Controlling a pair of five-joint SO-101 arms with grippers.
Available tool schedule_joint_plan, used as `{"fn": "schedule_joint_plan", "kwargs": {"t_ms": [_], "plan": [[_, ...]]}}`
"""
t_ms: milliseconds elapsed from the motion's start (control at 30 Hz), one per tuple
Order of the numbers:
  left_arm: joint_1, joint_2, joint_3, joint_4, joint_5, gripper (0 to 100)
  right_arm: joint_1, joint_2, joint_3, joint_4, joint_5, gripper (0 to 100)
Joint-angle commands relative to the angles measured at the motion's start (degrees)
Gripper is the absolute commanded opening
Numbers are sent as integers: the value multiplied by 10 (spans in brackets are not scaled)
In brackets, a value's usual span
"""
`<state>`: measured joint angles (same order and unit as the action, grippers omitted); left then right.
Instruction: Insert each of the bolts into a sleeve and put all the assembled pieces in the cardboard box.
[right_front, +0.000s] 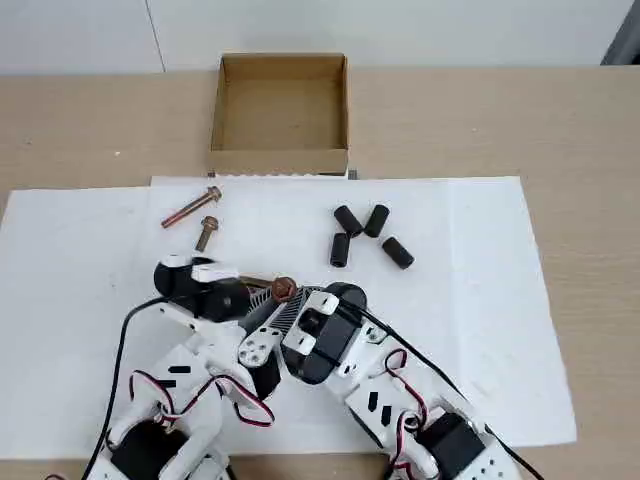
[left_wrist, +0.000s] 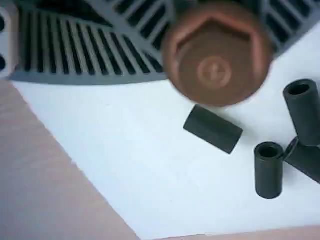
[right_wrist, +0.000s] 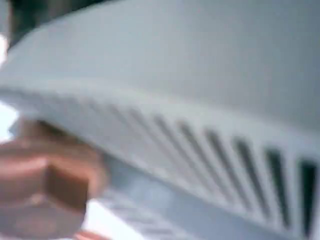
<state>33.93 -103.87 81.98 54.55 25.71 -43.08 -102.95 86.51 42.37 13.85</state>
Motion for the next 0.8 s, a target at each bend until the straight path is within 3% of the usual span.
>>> {"fn": "schedule_joint_plan", "kwargs": {"t_ms": [0, 233, 367, 600, 767], "plan": [[14, -1, 8, 13, -25, 9, 2, -10, -33, -15, 3, 4], [14, -1, 8, 16, -25, 123, 2, -10, -33, -12, 3, 4], [4, -1, 6, 15, -30, 126, 2, -10, -32, -11, 2, 4], [-73, -1, -13, 15, -90, 130, 3, -10, -15, -13, 2, 4], [-80, -1, -48, 17, -90, 130, 3, -10, -13, -14, 1, 4]]}}
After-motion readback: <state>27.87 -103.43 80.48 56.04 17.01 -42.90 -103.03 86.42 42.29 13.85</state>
